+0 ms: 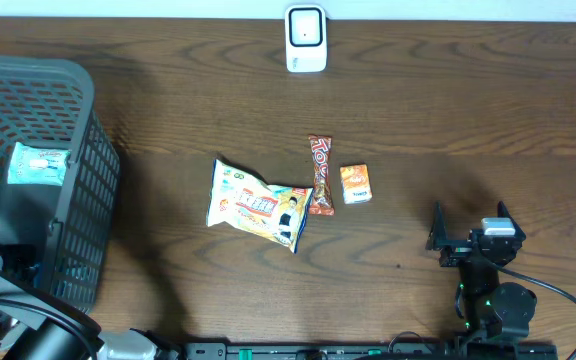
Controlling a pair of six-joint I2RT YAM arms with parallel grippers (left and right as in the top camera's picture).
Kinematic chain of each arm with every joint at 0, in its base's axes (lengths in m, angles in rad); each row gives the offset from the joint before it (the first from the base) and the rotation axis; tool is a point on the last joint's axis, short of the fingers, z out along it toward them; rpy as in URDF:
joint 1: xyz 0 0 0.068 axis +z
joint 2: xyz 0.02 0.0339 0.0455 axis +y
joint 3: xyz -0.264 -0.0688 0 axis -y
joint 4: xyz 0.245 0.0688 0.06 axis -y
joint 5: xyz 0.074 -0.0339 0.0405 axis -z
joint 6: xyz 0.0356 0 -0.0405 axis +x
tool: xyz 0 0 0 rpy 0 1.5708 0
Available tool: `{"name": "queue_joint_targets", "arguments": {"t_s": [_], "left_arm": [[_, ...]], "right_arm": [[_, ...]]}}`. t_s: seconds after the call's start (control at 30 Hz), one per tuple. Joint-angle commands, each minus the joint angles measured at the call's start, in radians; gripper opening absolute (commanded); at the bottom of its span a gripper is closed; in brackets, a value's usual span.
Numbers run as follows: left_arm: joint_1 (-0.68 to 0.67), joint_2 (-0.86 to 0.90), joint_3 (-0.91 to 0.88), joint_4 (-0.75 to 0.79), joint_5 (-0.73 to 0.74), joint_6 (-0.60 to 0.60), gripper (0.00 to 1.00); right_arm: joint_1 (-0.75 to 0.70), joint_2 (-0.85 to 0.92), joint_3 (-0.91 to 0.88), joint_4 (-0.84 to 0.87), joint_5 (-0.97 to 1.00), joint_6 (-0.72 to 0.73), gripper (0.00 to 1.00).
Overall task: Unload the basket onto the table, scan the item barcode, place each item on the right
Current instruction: 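Reach into the basket and grasp the teal mouthwash bottle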
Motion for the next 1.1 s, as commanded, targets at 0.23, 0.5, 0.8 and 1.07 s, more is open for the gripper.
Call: {"name": "queue_joint_targets", "arguments": {"t_s": [0.23, 0.5, 0.8, 1.07], "left_arm": [[0.001, 0.001, 0.044, -0.082, 0.173, 0.013, 0.46], [0.001, -0.237, 0.137, -0.109, 0.261, 0.015, 0.46], [0.001, -0.605, 0.171, 0.014, 0.433, -0.115, 0.46], [-0.032, -0.808, 0.171, 0.319, 0.747, -0.373, 0.46]], "right_arm": [[-0.002, -0.005, -0.002, -0.004, 0.001, 0.013, 0.99], [-0.002, -0.005, -0.002, -0.004, 0.001, 0.013, 0.99], [-0.002, -0.005, -0.002, -0.004, 0.001, 0.013, 0.99], [-0.002, -0.005, -0.002, -0.004, 0.001, 0.013, 0.99]]}}
